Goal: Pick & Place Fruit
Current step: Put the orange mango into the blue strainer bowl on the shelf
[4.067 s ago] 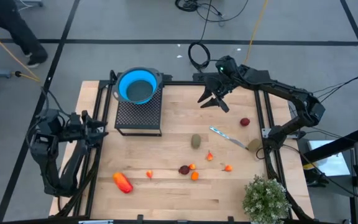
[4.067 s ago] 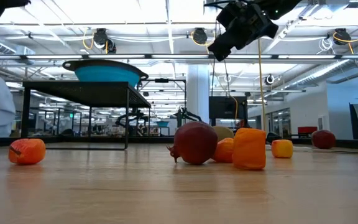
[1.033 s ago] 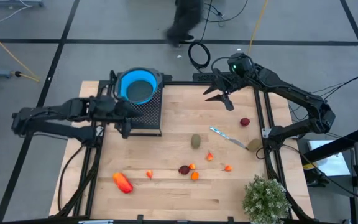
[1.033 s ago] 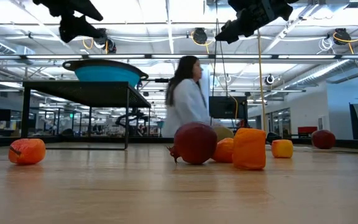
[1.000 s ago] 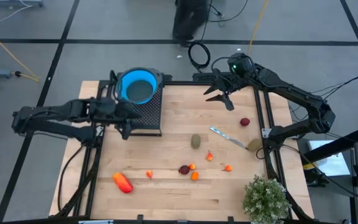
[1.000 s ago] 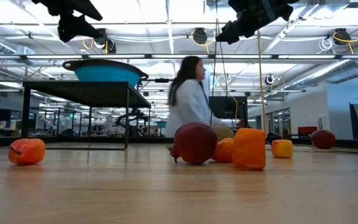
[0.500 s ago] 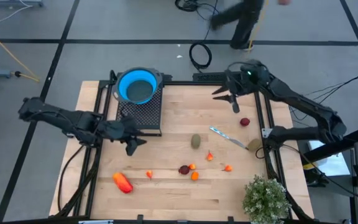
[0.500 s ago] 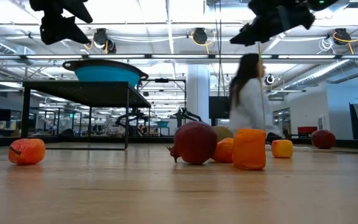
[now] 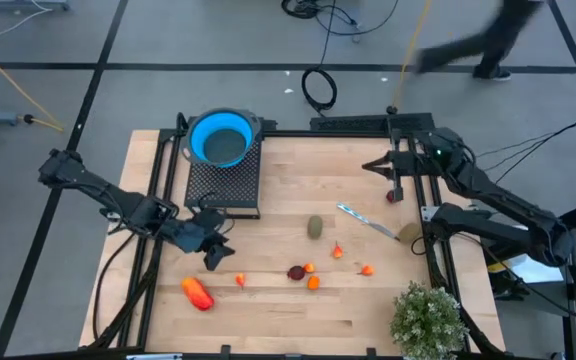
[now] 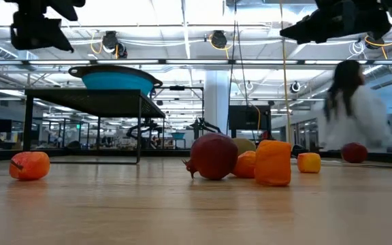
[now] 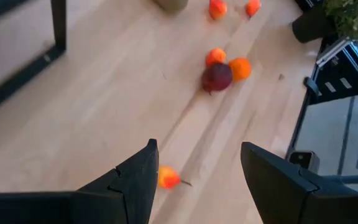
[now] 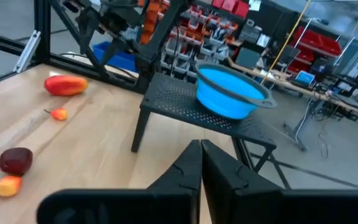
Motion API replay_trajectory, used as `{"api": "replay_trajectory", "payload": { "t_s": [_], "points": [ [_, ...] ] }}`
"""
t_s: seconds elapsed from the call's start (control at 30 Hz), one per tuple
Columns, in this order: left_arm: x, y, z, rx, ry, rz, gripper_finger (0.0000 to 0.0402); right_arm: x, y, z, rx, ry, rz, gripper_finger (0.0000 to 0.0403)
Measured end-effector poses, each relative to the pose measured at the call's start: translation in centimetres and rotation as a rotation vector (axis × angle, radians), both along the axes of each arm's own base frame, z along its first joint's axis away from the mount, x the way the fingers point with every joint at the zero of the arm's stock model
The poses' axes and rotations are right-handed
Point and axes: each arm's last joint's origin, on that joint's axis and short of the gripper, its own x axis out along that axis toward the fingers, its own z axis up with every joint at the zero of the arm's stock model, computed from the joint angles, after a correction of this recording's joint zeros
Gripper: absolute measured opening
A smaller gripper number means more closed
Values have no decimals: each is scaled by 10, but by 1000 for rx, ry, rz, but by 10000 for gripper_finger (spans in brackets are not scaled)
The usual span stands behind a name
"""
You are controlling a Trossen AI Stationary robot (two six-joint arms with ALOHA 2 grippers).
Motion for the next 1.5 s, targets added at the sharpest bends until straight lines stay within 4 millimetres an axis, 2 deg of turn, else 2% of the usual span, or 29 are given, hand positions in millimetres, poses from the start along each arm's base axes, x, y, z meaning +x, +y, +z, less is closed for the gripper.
{"api": "replay_trajectory", "payload": {
  "t_s": [0.27, 0.4, 0.63, 0.87, 1.13, 1.4, 1.5],
  "points": [
    [-7, -13, -13, -28, 124, 48, 227, -11, 9, -6, 48, -51, -5, 1],
    [-10, -19, -19, -30, 172, 79, 227, -16, 14, -17, 104, -59, -8, 1],
    [-14, -38, -26, -80, 211, 105, 227, -24, 20, -38, 116, -193, 1, 0],
    [-13, -64, -14, -123, 302, 167, 227, -28, 23, -60, 128, -267, -35, 0],
    [-7, -93, 6, -85, 543, 288, 227, -29, 23, -64, 173, -262, -30, 0],
    [-8, -117, -12, -193, 798, 485, 227, -28, 24, -65, 201, -256, -4, 0],
    [-10, -121, -15, -230, 841, 557, 227, -28, 25, -65, 202, -248, 28, 0]
  ]
}}
